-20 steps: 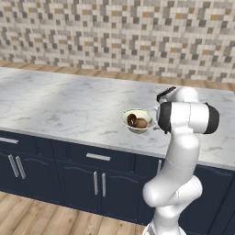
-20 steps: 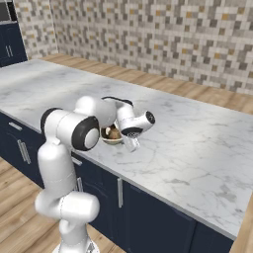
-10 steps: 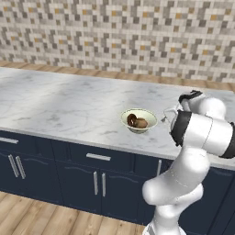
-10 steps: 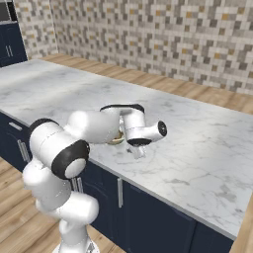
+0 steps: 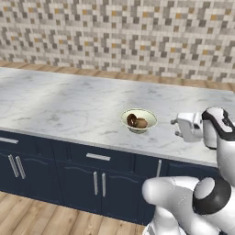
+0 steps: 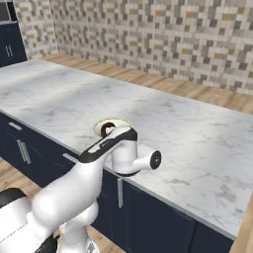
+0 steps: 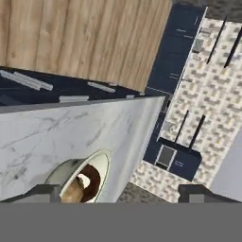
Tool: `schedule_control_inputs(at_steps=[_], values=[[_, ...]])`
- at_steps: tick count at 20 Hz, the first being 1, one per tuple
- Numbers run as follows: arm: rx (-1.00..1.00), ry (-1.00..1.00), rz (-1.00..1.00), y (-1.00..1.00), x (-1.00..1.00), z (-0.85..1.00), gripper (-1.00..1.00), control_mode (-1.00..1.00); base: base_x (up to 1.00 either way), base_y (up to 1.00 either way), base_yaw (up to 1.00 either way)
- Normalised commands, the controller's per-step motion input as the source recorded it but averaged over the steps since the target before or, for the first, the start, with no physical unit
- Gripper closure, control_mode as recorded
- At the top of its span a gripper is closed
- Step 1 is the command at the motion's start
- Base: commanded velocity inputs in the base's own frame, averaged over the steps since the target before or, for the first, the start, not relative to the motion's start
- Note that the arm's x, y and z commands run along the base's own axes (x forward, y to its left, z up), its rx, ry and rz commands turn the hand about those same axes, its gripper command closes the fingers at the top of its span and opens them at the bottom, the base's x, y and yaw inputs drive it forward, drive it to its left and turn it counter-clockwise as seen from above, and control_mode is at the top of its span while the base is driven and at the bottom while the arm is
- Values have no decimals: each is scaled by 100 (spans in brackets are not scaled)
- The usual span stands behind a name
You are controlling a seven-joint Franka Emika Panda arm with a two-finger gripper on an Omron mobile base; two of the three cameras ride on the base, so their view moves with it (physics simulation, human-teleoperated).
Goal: Pick up the heated bread from the toaster oven and place it in the bowl. Then move the bread bowl to the dining counter.
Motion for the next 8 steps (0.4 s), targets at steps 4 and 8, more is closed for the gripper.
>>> schedule_control_inputs(at_steps=[4, 8], values=[[-26, -56, 7, 100, -100, 53, -100, -100, 0, 0, 0], [-41, -48, 16, 100, -99, 73, -100, -100, 0, 0, 0]])
